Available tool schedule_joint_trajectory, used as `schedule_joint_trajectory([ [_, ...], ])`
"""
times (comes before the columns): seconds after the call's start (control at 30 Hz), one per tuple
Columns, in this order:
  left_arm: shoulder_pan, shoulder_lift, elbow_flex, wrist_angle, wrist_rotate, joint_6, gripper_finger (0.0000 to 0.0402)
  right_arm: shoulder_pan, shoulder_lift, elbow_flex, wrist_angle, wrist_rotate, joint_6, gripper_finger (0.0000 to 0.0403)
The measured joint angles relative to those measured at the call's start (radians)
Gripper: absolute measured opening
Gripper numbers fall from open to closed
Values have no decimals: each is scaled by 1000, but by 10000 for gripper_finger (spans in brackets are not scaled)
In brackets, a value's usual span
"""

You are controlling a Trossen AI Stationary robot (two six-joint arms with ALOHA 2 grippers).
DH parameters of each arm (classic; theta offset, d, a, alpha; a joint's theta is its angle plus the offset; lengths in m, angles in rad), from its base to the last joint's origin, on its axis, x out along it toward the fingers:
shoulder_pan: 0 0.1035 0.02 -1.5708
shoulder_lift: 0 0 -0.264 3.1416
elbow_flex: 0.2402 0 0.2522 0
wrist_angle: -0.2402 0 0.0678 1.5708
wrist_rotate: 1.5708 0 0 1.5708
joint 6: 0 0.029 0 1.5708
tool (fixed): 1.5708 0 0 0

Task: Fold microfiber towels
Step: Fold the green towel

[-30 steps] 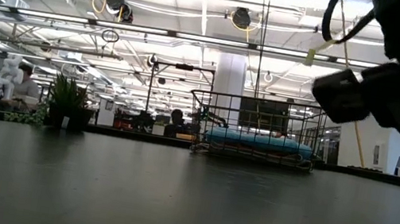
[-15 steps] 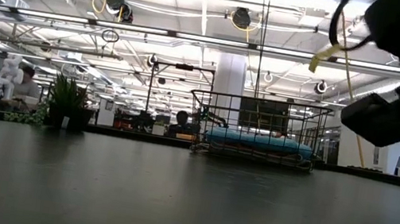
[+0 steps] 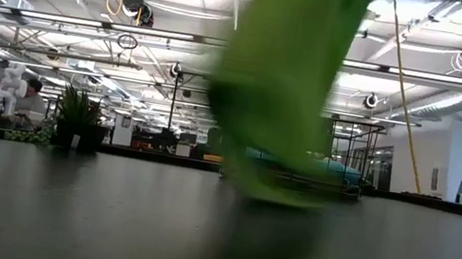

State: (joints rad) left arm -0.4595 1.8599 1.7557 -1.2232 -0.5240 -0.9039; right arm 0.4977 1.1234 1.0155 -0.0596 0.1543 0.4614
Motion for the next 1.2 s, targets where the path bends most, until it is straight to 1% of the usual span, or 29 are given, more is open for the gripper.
schedule_joint_trajectory([
  [0.07, 0, 0, 0, 0, 0, 0, 175, 54, -7, -14, 35, -85, 33, 1],
  [0.1, 1, 0, 0, 1, -1, 0, 175, 76, -7, -15, 10, -98, 39, 1],
  [0.13, 2, 0, 0, 1, -5, -3, 175, 95, -17, -17, -42, -87, 39, 1],
  [0.2, 2, 0, 0, 3, -22, -14, 175, 122, -56, -18, -175, 30, 46, 1],
  [0.27, 4, 0, 0, 6, -38, -27, 175, 129, -83, -17, -289, 150, 104, 1],
  [0.33, 9, 0, 0, 8, -52, -53, 175, 128, -82, -27, -334, 182, 161, 1],
  [0.4, 19, 0, 0, 9, -61, -67, 175, 132, -75, -59, -328, 178, 199, 0],
  [0.5, 37, 0, 0, 13, -61, -65, 175, 133, -59, -84, -315, 128, 233, 0],
  [0.6, 54, 0, 0, 21, -62, -63, 175, 118, -54, -91, -384, 140, 237, 0],
  [0.67, 66, 0, 0, 34, -62, -64, 175, 109, -55, -90, -364, 125, 263, 0],
  [0.7, 73, 0, 0, 44, -62, -65, 175, 110, -55, -93, -350, 90, 286, 0],
  [0.77, 88, 0, 0, 70, -62, -62, 175, 118, -47, -119, -294, -16, 340, 0],
  [0.83, 104, 0, 0, 96, -60, -60, 175, 137, -40, -157, -280, -101, 390, 0],
  [0.93, 128, 1, 0, 126, -15, -61, 175, 160, -34, -222, -268, -130, 473, 0],
  [1.03, 141, 13, -17, 126, 3, -79, 175, 184, -33, -299, -275, -131, 586, 0],
  [1.1, 149, 15, -54, 125, 35, -119, 175, 199, -33, -345, -268, -131, 652, 0],
  [1.2, 168, 13, -141, 162, 117, -211, 175, 217, -33, -395, -242, -131, 719, 0],
])
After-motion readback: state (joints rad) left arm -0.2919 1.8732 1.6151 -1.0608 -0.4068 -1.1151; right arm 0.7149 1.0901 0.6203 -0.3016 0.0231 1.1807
